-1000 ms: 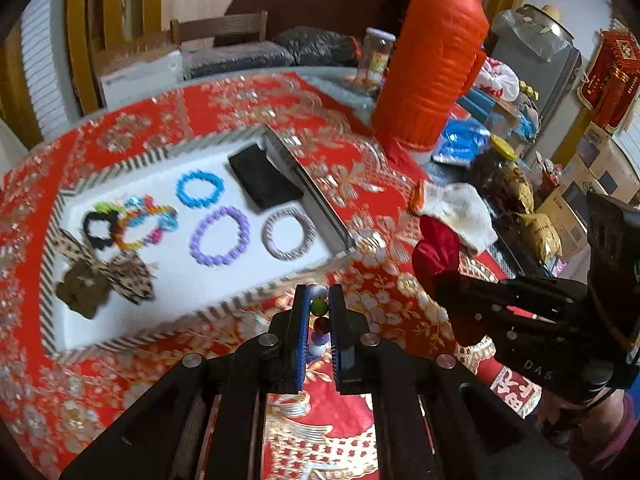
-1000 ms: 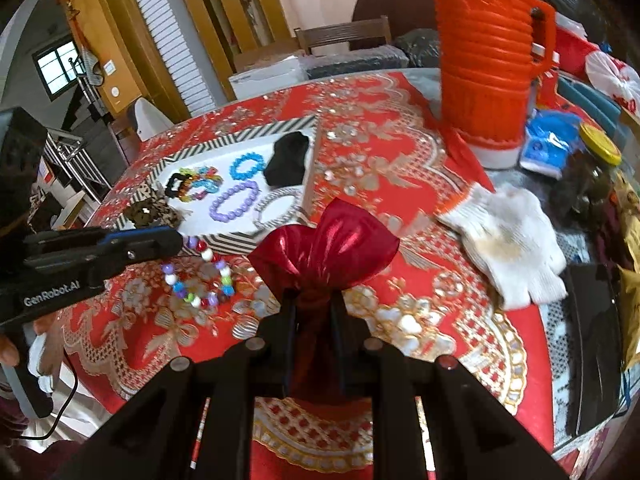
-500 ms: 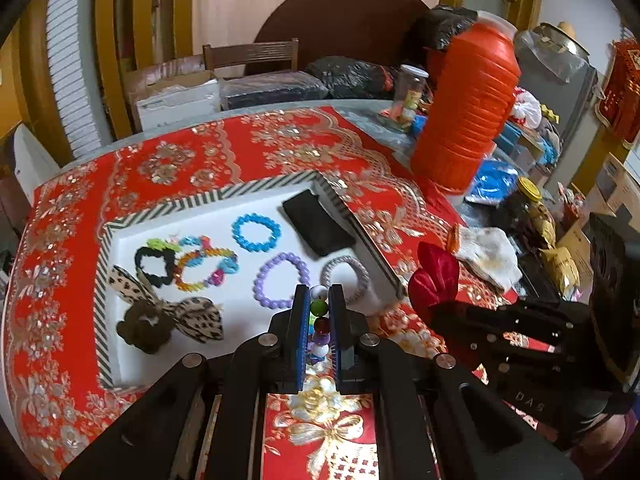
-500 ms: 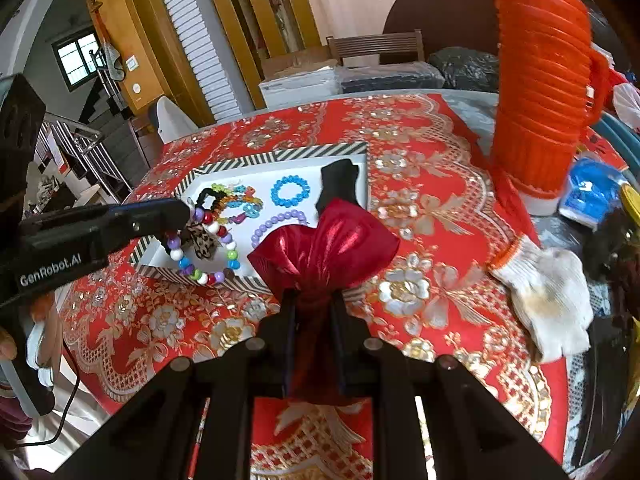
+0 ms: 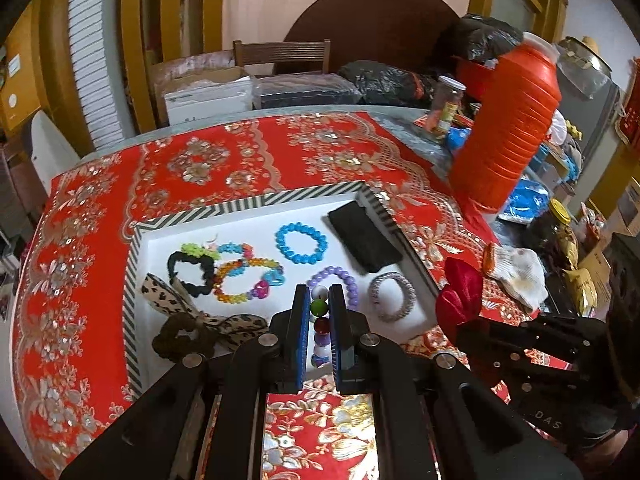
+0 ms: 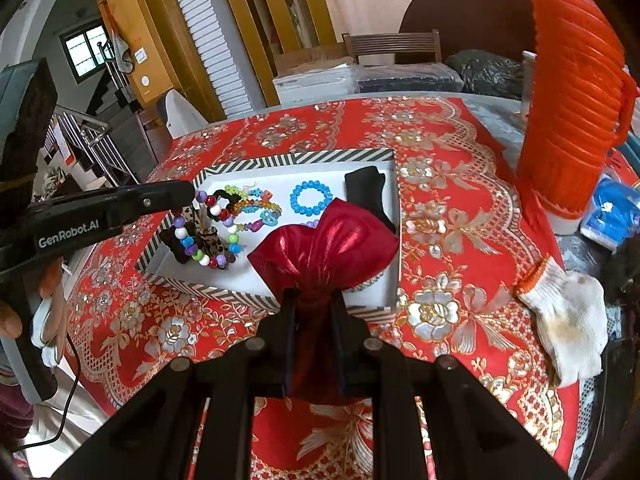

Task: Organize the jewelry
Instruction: 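Carry the red bow and bead bracelet over the tray with both grippers, then lower the bow and bracelet into the tray and open both grippers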

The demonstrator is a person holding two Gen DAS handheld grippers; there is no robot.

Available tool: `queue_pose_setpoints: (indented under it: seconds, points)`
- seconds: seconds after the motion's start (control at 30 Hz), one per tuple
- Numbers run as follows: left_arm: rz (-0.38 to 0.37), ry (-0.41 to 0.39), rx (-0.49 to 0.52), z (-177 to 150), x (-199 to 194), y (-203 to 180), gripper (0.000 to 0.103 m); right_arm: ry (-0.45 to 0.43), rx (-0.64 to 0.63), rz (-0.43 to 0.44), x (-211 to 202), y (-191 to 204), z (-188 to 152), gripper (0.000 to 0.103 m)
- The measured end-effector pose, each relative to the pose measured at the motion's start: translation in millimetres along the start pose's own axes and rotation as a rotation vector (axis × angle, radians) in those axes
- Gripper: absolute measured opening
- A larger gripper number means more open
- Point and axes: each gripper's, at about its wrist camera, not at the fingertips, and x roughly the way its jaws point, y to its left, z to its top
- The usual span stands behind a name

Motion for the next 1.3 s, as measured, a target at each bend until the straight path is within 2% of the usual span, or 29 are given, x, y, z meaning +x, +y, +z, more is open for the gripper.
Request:
queue_pose_setpoints:
  seconds: [0.53, 0.83, 0.93, 1.1, 1.3]
  points:
    - [0.062, -0.021, -0.079, 25.6, 7.6, 43.2, 0.021, 0.033, -0.034, 0.017, 27.1, 15.6, 21.9, 0.016]
    - [0.044, -0.003, -0.115, 35.0, 32.3, 45.3, 0.021, 0.056, -0.063, 0.023, 53.1, 27.9, 42.4, 0.016]
    - [0.027, 0.016, -0.141, 31.3, 44.9, 47.8, 0.021, 0.071, -0.055, 0.019, 65.3, 27.9, 47.1, 0.016]
    - [0.033, 0.100, -0.183, 6.1, 72.4, 61.7, 0.021, 0.118, -0.039, 0.013, 91.7, 26.3, 45.6, 0.016]
    - [0.044, 0.150, -0.226, -21.1, 83.5, 80.0, 0.021, 0.167, -0.041, 0.013, 115.1, 27.1, 38.5, 0.016]
